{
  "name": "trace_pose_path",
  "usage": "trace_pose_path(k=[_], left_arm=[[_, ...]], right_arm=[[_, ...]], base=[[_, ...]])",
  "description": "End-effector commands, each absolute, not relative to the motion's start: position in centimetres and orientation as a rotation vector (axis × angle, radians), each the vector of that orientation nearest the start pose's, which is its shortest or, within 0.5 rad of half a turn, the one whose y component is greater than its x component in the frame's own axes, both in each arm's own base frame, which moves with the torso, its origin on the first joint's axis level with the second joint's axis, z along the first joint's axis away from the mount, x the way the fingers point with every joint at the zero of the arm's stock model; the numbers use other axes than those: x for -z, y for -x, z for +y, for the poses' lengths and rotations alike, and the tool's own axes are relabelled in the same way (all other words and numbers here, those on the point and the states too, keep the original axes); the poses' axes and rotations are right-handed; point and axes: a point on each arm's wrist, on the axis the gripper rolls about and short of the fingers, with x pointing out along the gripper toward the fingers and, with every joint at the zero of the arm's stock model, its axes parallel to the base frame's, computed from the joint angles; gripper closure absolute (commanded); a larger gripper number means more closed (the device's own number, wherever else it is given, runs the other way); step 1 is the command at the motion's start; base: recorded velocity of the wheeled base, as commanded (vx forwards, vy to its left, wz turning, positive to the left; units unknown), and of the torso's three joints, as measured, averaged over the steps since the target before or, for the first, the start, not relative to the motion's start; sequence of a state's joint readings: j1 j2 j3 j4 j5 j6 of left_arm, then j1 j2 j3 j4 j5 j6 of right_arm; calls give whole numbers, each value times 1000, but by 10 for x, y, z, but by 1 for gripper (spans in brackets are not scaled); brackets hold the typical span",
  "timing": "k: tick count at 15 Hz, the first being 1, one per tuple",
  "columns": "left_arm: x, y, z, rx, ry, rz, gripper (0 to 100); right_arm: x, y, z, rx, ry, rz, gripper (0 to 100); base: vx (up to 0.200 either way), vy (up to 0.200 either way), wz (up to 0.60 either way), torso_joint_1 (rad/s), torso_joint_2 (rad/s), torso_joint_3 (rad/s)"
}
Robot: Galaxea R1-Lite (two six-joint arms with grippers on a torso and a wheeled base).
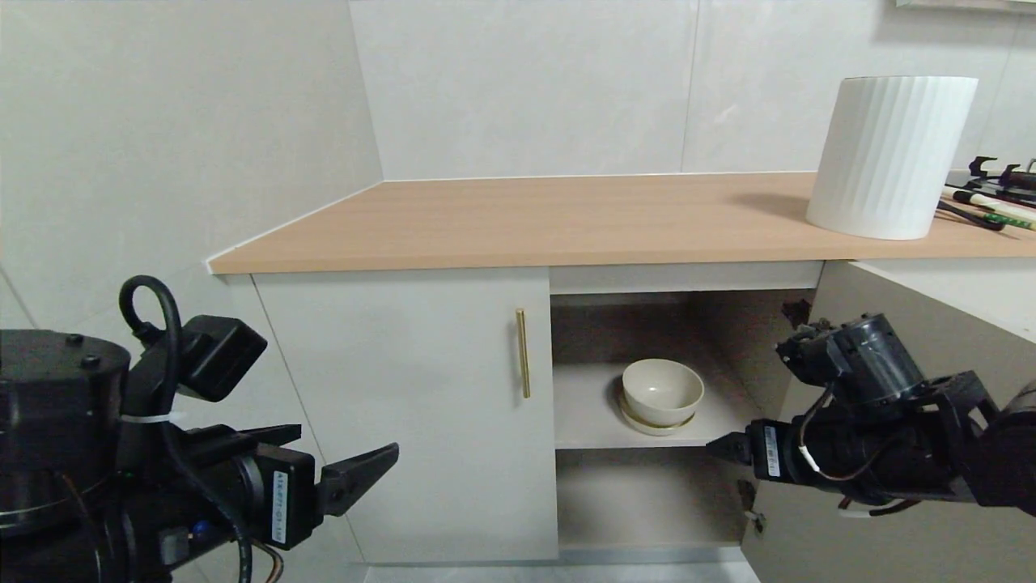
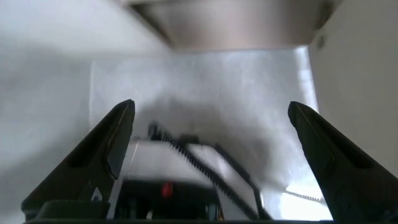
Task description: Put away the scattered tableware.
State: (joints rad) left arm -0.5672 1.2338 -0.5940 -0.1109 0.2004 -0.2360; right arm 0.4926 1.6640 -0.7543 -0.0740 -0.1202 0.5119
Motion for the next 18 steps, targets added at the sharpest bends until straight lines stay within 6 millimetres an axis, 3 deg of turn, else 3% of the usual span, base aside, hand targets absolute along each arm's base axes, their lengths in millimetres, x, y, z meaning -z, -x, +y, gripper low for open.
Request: trace_pose_path(k=[1,3,9,18], left_arm=[[-185,-153,-89,287,28,545,0],[-183,-153,-91,294,24,552,0],[-174,-153,-101,324,18,601,0],[-170,-153,-104,335,4,618,0]], right_arm=[[-138,-216,117,-162,-229,847,0],[-130,-211,114,-151,-217,874,0],[-140,-206,111,-172,-199,831,0],[-139,-205,111,-179,-174,833,0]], base=[[0,0,0,0,0,0],[-100,0,0,4,1,-1],[-200,0,0,2,1,2],[-200,0,0,1,3,3]])
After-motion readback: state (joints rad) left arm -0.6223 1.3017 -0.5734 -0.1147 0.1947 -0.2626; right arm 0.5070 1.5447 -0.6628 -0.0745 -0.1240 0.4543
